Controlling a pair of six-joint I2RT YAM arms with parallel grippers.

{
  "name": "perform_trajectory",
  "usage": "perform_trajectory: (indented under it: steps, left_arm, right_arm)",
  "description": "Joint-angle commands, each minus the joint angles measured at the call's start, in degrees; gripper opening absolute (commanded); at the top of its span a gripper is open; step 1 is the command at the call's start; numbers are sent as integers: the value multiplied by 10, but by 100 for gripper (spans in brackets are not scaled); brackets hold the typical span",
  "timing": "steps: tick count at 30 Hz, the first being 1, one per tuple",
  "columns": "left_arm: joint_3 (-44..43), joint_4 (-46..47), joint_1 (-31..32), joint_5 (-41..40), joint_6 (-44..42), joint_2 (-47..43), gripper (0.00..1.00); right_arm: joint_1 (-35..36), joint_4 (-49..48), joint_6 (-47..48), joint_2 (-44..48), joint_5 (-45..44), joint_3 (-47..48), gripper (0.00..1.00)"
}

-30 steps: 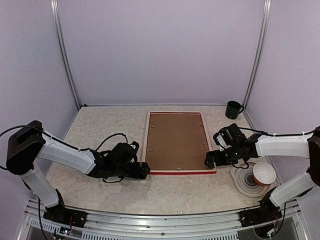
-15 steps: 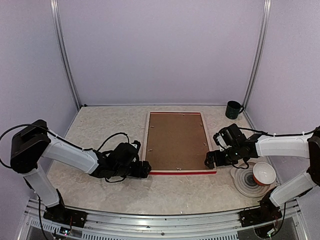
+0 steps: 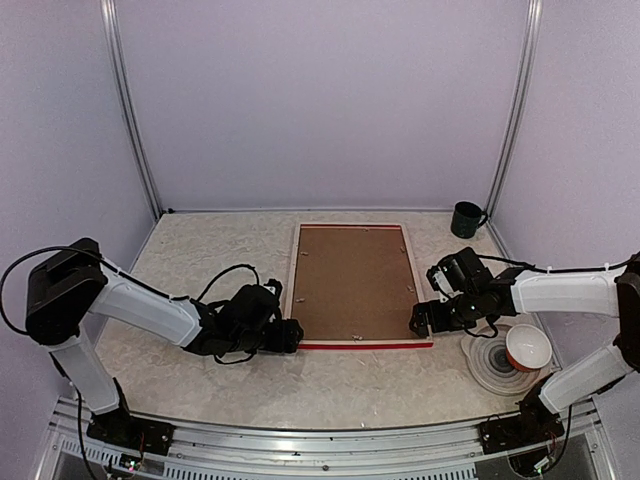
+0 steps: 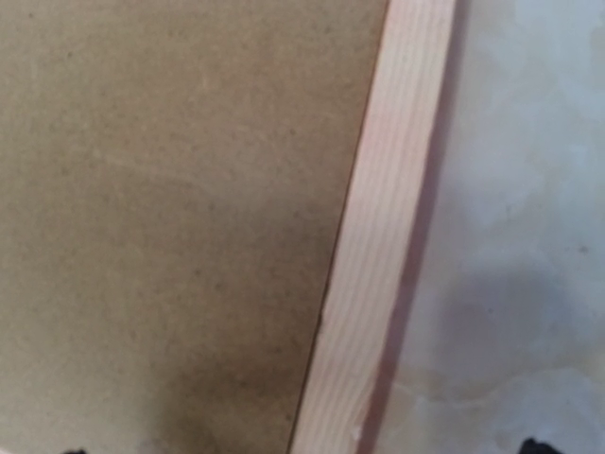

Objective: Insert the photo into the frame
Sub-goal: Adjust the photo frame at the center of the board.

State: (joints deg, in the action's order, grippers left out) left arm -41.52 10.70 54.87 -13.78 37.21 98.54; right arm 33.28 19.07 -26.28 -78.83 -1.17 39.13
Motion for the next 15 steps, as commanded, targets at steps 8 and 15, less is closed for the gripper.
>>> perform_trajectory:
  steps: [8, 15]
  left_arm:
    - [25, -37, -1, 45, -17, -31, 83]
    - [26, -54, 5, 26, -18, -26, 83]
  right_arm:
    - [6, 6, -1, 13, -5, 1, 99]
    - [6, 2, -1, 7, -1, 2, 99]
